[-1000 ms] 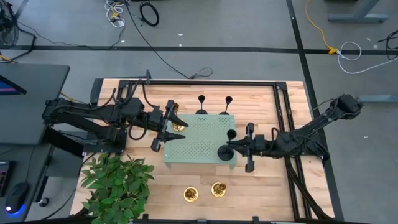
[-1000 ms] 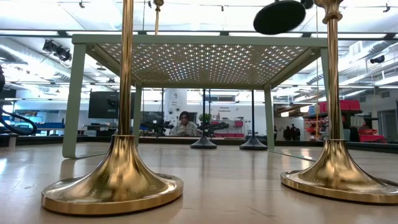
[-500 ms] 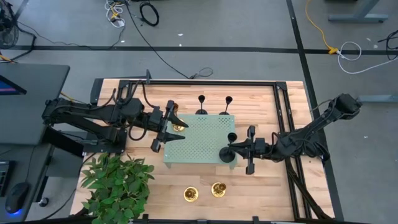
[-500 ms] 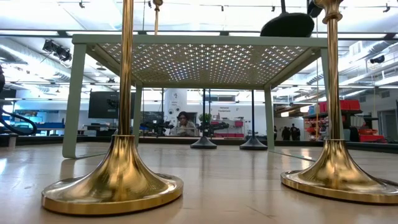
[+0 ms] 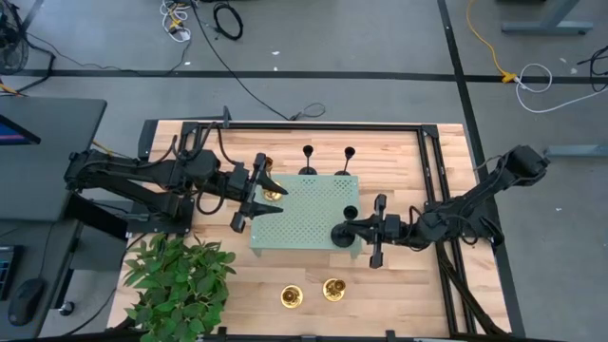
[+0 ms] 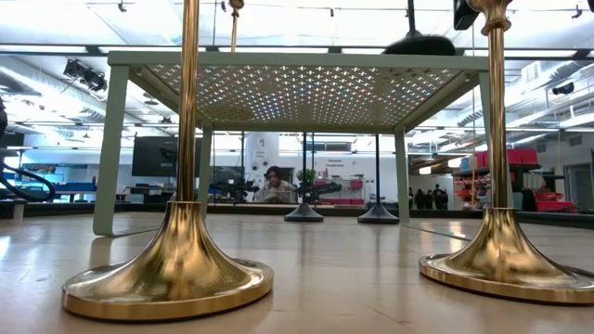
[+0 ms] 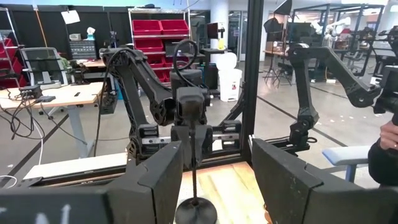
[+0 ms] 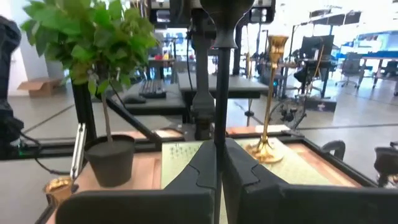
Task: Pick & Place candle stick holders
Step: Put the bottom left black candle holder on the shelf, then put the top right black candle holder on the shelf
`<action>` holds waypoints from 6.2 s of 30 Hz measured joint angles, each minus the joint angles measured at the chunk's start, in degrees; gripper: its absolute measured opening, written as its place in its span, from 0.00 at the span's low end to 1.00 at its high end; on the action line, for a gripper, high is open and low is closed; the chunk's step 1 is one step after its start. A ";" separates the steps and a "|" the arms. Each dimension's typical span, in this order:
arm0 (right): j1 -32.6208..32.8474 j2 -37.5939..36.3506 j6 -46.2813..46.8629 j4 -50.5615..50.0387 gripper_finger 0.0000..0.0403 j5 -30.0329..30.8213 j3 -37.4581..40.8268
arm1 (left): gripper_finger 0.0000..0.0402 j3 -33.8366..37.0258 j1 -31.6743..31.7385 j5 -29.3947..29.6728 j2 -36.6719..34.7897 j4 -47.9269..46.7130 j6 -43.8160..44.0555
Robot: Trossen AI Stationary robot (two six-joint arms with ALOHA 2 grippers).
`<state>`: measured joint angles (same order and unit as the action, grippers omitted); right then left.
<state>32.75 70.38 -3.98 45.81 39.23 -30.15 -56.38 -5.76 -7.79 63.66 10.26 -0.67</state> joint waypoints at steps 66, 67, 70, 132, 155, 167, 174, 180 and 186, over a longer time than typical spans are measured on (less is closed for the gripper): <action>0.95 2.87 -5.08 1.68 0.37 3.86 -0.07 | 0.48 0.00 -0.02 0.00 0.04 -0.94 0.09; 1.29 2.80 -5.62 1.66 0.38 4.38 -0.07 | 0.48 0.00 0.00 -0.02 0.04 -0.94 0.09; 2.56 2.69 -6.92 1.68 0.43 8.13 -0.06 | 0.48 0.00 0.00 0.00 0.04 -0.94 0.12; -19.47 -39.78 -7.60 -4.93 0.50 0.84 29.24 | 0.48 0.00 0.00 -0.01 0.04 -1.18 0.04; -72.57 -37.50 10.61 -10.90 0.50 -60.96 29.18 | 0.48 0.00 0.00 0.00 0.07 -1.30 -0.04; -78.45 -22.98 11.96 -0.32 0.50 -65.66 28.36 | 0.48 0.00 0.07 0.04 0.07 -1.22 -1.26; -79.03 -10.47 13.14 7.59 0.50 -70.41 23.70 | 0.48 0.00 0.07 0.03 0.07 -1.22 -1.24; -78.84 -2.87 14.48 8.62 0.50 -74.25 20.18 | 0.48 0.00 0.07 0.04 0.07 -1.48 -1.22; -75.06 1.40 13.95 12.70 0.50 -73.26 20.18 | 0.48 0.00 0.07 0.04 0.09 -1.53 -1.22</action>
<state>-42.31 71.79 9.97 58.51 -34.03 -9.97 -56.38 -5.69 -7.75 63.75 8.73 -1.89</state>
